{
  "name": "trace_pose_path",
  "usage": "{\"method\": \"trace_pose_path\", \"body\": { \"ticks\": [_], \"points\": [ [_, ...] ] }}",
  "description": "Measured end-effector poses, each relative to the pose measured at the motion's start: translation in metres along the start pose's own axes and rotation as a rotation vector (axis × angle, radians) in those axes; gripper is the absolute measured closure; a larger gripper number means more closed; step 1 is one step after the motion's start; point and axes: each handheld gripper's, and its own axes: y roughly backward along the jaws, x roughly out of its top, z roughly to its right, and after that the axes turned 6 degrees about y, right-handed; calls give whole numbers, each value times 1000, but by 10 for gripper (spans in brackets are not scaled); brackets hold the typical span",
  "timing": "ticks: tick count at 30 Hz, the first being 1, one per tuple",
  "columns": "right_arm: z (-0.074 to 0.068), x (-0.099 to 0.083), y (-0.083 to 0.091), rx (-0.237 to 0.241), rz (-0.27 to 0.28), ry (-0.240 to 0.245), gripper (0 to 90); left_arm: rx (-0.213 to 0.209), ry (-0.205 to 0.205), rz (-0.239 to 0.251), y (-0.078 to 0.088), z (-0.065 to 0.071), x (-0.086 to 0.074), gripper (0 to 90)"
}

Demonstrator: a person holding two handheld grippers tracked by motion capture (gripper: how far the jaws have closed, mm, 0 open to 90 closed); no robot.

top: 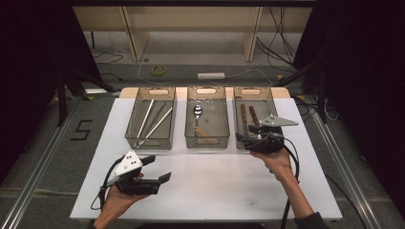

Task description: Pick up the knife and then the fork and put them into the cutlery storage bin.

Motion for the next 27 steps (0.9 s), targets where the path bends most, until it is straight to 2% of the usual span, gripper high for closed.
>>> {"method": "trace_pose_path", "body": {
  "ticks": [17,27],
  "points": [
    [-32,-20,25,98,111,36,333,-7,4,5,1,0,0,171],
    [-45,-38,36,110,128,32,288,-15,17,14,1,-1,0,170]
  ]
}}
